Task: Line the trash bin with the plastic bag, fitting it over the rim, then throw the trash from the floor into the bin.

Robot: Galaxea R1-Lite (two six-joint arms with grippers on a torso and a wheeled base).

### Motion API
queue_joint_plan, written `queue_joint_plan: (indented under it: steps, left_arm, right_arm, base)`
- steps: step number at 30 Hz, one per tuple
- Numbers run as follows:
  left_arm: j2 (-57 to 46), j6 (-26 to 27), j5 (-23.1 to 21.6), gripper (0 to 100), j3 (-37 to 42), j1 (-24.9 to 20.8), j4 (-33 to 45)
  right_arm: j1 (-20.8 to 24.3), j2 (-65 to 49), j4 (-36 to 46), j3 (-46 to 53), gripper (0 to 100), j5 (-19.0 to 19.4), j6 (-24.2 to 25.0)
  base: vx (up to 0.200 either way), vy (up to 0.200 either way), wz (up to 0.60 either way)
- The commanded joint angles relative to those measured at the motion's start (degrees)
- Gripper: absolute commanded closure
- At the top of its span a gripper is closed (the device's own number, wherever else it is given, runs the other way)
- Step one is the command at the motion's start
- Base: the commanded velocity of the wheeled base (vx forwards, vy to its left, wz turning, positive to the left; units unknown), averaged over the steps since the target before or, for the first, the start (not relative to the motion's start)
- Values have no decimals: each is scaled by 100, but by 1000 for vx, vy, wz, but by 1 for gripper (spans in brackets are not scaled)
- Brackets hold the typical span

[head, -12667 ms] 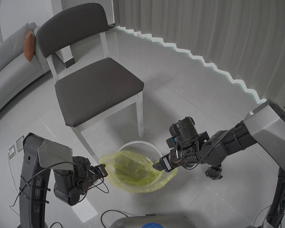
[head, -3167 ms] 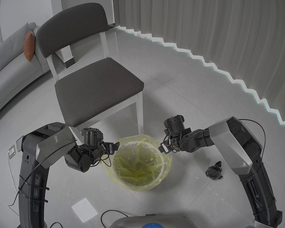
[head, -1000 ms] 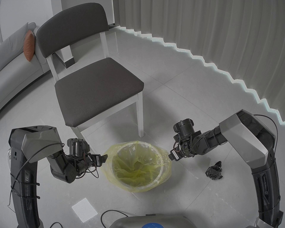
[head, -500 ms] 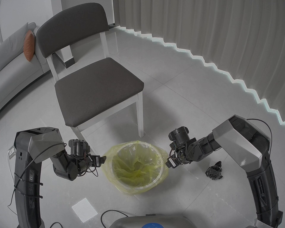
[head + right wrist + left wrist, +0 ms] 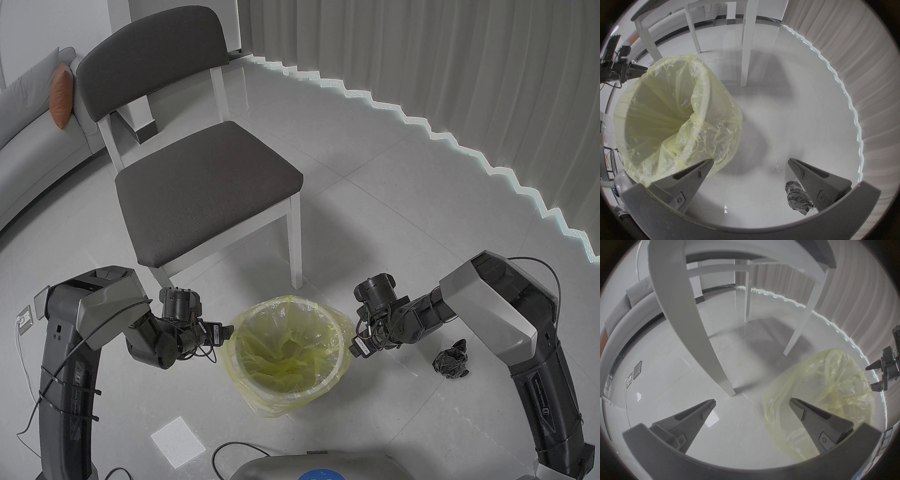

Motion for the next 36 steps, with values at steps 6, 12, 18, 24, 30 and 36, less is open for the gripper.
queue_joint_plan:
  steps: [6, 12, 18, 24, 30, 36]
  left_arm:
    - [53, -4, -4, 0, -13, -78, -62]
    - [-219, -39, -4, 0, 365, 72, -211]
    - [-668, -74, -136, 0, 919, 168, -694]
    - [-1089, -74, -188, 0, 1596, 124, -958]
    - [-1125, -56, -188, 0, 2316, 98, -1529]
    - [-993, -39, -188, 0, 2606, 107, -1784]
  right_arm:
    - [-11, 183, 31, -207, 0, -23, -4]
    - [-81, -19, 31, -40, 0, -41, -30]
    - [-151, -547, 31, 250, 0, -41, -30]
    - [-160, -1065, 31, 461, 0, -41, -21]
    - [-134, -1118, 14, 593, 0, -41, -12]
    - [42, -714, -197, 224, 0, -32, 93]
  base:
    - [0, 0, 0]
    - [0, 0, 0]
    - [0, 0, 0]
    - [0, 0, 0]
    - [0, 0, 0]
    - [0, 0, 0]
